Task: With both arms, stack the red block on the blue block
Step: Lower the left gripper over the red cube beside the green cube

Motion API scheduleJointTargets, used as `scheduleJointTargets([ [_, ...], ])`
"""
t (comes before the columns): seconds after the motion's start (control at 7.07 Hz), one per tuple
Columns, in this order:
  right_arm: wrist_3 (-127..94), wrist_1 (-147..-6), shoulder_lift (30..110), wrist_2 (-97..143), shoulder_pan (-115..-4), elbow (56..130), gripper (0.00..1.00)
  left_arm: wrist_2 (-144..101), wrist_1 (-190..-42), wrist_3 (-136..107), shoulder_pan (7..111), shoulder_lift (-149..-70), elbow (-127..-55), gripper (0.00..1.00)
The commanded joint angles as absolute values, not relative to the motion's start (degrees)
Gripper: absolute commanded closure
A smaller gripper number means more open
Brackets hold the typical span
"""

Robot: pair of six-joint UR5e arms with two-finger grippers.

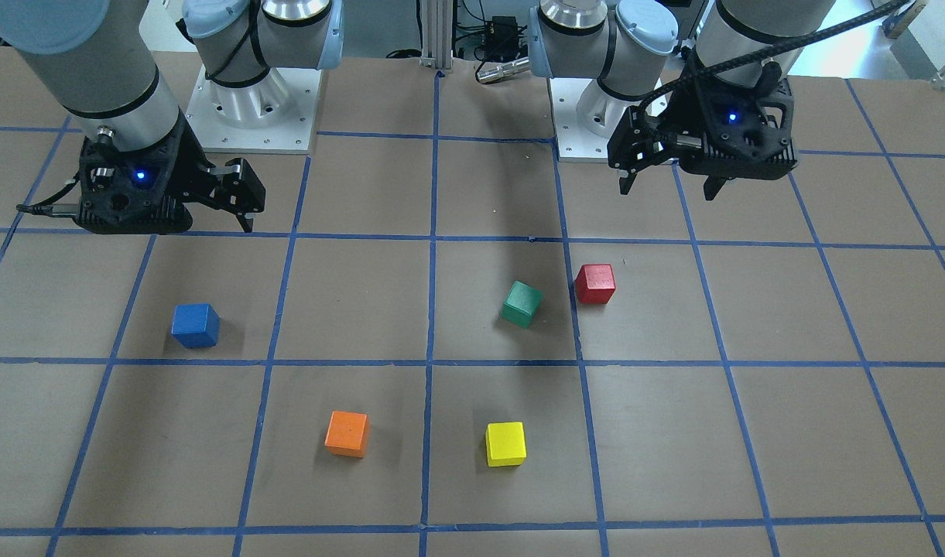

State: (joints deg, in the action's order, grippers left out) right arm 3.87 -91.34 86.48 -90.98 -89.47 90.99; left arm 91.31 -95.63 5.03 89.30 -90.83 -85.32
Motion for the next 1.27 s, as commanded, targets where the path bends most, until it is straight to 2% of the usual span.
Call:
scheduleJointTargets([
  [0.0,3.87,-91.41,86.48,-90.97,-89.47,91.05,0.0,91.05,-94.67,5.45,89.38,-90.27,-90.41,0.0],
  [0.28,3.87,-91.41,86.48,-91.05,-89.47,91.05,0.0,91.32,-84.17,6.15,88.34,-91.05,-99.26,0.0],
  [0.85,3.96,-91.41,86.48,-91.05,-89.47,91.05,0.0,91.32,-56.48,11.47,84.31,-92.55,-123.61,0.0],
  [1.13,4.22,-91.41,86.4,-91.05,-89.47,91.05,0.0,90.79,-52.48,10.3,83.5,-95.17,-127.43,0.0],
])
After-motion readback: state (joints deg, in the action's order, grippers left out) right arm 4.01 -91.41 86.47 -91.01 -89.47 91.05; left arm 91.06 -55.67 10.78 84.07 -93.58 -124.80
